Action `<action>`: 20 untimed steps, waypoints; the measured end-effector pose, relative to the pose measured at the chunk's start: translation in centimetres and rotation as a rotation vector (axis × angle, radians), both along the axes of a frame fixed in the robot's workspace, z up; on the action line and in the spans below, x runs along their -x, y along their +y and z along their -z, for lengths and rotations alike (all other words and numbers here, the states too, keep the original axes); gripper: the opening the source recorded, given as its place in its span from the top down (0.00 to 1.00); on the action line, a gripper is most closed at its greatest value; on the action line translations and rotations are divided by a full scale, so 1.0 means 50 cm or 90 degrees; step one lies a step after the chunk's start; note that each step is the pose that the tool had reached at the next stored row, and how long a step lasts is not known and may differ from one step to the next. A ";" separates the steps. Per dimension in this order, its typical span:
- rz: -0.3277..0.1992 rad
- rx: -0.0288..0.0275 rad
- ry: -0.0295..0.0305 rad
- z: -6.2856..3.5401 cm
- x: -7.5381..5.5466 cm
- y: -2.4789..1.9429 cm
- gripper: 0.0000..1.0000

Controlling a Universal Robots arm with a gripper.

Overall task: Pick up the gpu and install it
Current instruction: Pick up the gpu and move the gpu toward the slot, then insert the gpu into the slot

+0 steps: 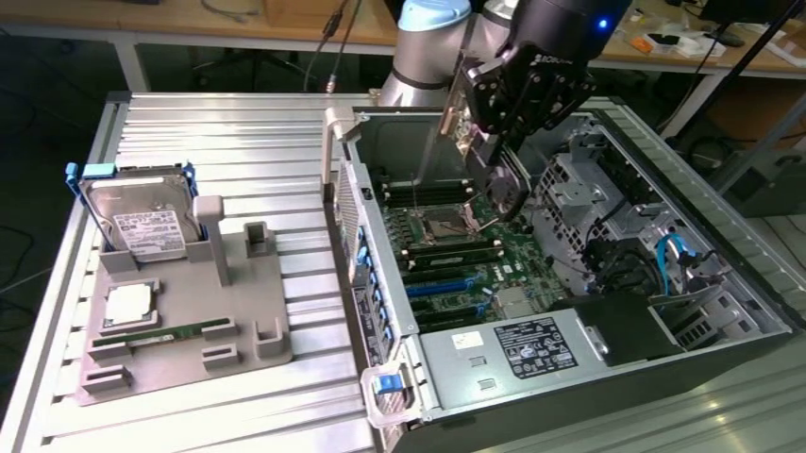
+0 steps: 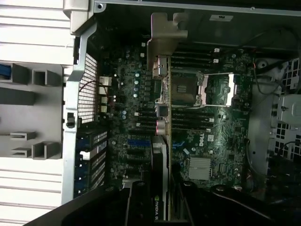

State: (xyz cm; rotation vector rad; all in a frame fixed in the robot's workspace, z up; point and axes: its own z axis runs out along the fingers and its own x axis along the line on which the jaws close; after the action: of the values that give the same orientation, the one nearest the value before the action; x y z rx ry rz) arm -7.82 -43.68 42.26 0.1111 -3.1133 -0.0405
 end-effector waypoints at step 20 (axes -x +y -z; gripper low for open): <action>0.006 0.0000 -0.0020 0.011 -0.080 0.0007 0.73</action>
State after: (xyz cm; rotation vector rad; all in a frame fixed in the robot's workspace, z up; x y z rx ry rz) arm -3.81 -43.64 41.72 0.0959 -3.1170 -0.0404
